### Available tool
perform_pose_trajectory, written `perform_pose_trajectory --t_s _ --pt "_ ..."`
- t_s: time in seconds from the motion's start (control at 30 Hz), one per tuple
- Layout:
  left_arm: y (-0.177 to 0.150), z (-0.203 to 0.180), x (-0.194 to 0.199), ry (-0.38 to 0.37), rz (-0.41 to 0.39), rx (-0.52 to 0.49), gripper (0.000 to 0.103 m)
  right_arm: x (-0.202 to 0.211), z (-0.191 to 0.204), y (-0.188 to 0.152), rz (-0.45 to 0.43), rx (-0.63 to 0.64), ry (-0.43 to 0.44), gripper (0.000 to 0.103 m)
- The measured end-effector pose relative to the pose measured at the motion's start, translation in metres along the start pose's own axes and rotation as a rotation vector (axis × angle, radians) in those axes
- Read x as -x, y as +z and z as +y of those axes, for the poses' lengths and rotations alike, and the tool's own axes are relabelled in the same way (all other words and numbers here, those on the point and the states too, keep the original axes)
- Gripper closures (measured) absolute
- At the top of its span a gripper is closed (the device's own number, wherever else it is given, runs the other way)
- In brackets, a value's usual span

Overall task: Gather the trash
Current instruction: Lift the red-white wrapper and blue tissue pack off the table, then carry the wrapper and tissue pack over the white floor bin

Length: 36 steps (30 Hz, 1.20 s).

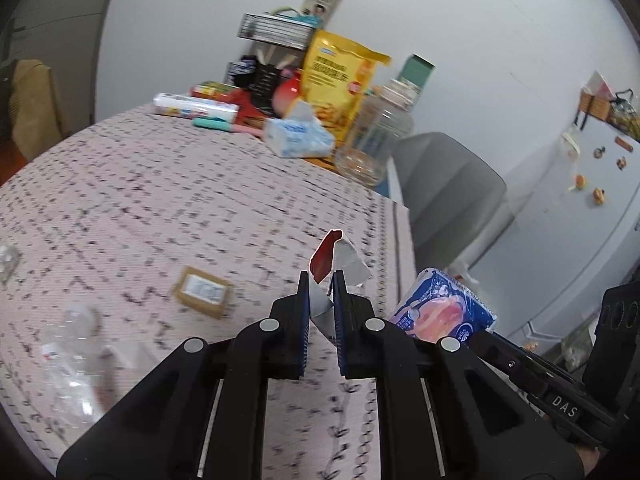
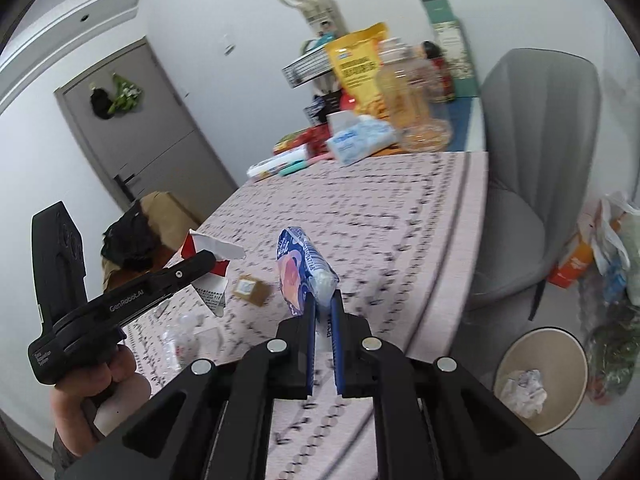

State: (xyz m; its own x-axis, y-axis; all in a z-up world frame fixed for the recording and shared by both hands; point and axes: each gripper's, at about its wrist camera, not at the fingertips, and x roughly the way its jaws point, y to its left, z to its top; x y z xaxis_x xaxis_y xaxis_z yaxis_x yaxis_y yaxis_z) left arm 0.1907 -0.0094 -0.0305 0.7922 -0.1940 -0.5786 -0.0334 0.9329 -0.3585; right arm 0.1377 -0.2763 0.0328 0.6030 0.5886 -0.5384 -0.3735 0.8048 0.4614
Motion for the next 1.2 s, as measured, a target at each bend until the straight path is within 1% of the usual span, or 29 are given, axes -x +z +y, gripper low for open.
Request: perform_pose_trajectory --t_s 0.17,0.37,0.57,1.0,1.2 --pt "-0.004 -0.032 -0.023 -0.040 0.036 -0.033 0.092 0.015 -0.032 0.000 -0.021 -0.047 -0.045 0.095" --pt "-0.012 -0.069 -0.053 -0.075 0.084 -0.082 0.092 0.029 -0.083 -0.006 -0.031 -0.132 -0.106 0.095" --pt "-0.026 -0.100 -0.084 -0.100 0.144 -0.122 0.092 0.031 -0.127 -0.015 -0.033 -0.208 -0.157 0.095" --pt "-0.056 -0.157 -0.150 -0.140 0.272 -0.208 0.092 0.031 -0.214 -0.041 -0.040 -0.373 -0.236 0.095" --pt "-0.074 -0.181 -0.176 -0.145 0.329 -0.260 0.092 0.026 -0.253 -0.057 -0.030 -0.438 -0.269 0.095"
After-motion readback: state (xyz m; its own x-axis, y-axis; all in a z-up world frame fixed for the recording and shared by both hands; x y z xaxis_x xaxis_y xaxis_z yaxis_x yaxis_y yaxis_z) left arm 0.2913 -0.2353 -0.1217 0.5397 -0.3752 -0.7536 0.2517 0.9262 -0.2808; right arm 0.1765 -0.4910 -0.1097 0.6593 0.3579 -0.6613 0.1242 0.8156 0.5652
